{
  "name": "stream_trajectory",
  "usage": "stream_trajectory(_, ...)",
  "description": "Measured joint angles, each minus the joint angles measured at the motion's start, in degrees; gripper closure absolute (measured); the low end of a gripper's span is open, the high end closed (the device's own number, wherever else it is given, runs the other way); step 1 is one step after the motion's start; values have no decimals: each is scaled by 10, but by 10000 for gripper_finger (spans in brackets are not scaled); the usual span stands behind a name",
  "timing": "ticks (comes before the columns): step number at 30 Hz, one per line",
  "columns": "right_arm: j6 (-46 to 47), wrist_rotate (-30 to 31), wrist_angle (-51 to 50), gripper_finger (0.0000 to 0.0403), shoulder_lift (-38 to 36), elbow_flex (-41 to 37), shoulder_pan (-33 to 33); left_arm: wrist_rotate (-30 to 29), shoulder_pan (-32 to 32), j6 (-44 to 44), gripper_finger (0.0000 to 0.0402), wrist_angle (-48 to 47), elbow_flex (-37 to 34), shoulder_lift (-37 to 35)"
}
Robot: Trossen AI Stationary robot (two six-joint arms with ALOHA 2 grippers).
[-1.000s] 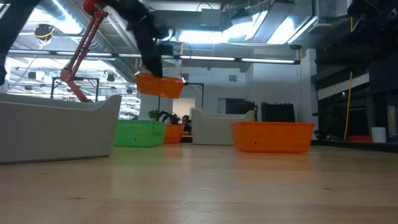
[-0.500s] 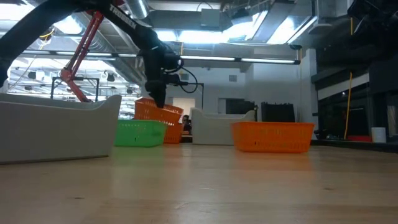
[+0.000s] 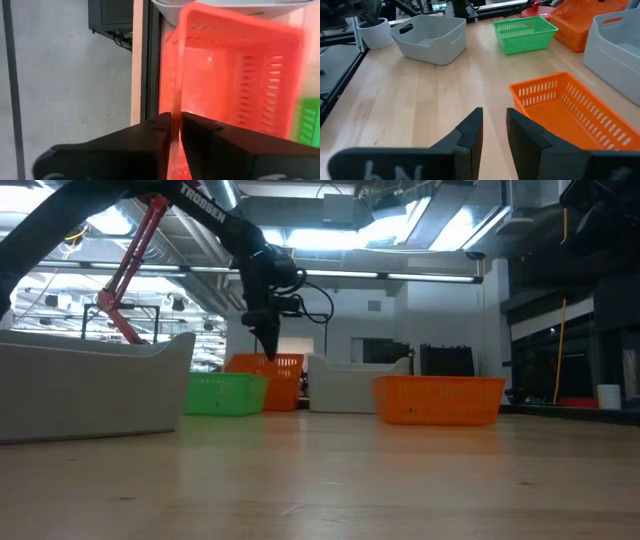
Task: Stack baskets by color
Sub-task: Stack the bottom left orange bin on the top orange bin
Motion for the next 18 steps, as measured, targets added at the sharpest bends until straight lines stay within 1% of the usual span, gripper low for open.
stream_trajectory(4,0,-1,0,317,0,0,0,-6,-1,-4,344,0,0,0)
stream_trajectory(7,0,-1,0,317,0,0,0,-28,-1,-8,333,-2,1,-5)
stream_trajectory(9,0,-3,0,317,0,0,0,-42,-1,-10,331,-15,16,-10)
stream_trajectory(13,0,-3,0,317,0,0,0,-33,-2,-38,332,-36,59,-13)
stream_trajectory(15,-1,-3,0,317,0,0,0,-37,-5,-36,333,-40,64,-13)
stream_trajectory(18,-1,-3,0,317,0,0,0,-38,-8,-42,331,-21,64,-13)
